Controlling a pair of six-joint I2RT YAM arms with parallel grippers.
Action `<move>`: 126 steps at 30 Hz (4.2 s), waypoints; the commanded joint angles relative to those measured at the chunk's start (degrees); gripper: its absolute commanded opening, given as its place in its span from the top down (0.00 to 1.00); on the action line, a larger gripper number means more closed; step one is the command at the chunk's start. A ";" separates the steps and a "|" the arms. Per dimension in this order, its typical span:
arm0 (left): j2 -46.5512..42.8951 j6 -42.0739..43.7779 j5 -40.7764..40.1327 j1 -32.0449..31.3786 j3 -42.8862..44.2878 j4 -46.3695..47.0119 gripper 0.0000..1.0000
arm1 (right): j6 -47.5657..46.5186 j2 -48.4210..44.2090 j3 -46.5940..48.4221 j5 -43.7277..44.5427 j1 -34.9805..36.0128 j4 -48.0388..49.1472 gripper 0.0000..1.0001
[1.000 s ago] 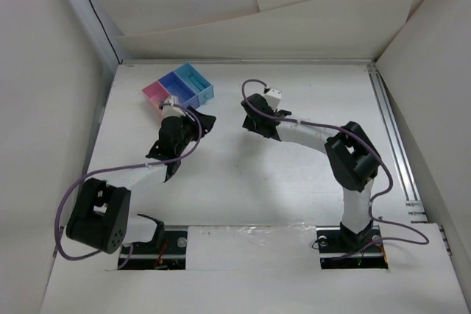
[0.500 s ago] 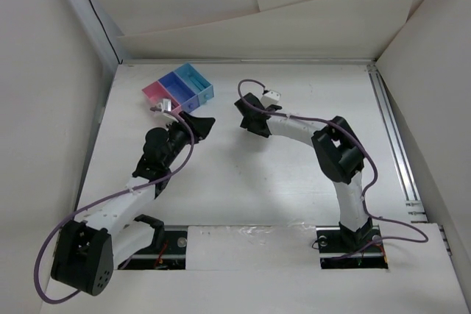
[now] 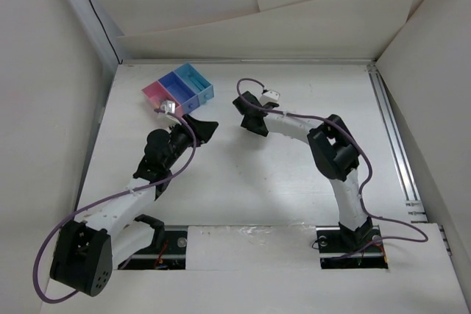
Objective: Sort the stationery into containers
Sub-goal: Move the stationery to the center of the board, then pick up the stationery from the center of the board, then place the stationery in the storage box.
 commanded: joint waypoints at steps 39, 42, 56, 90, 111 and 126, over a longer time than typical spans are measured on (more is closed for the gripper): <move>16.21 -2.54 16.24 1.59 5.05 4.07 0.56 | -17.05 -35.31 -34.80 -0.60 9.39 14.35 0.94; 19.64 -5.08 20.64 1.59 5.06 6.26 0.52 | -20.22 -40.76 -38.40 -5.96 10.53 18.12 0.94; 24.91 -7.29 19.59 -0.43 6.90 11.63 0.58 | -24.80 -42.63 -40.17 -18.97 12.90 24.72 0.95; 33.63 -8.43 19.51 -3.77 14.71 11.19 1.00 | -26.39 -41.46 -36.21 -14.67 15.63 26.48 0.43; 47.21 -2.37 -6.86 12.91 60.37 -21.92 1.00 | -19.18 -60.55 -51.33 -9.23 7.55 29.47 0.18; 64.82 -1.22 -11.78 19.17 75.72 -29.15 1.00 | -16.45 -64.86 -55.11 -14.15 0.95 30.70 0.18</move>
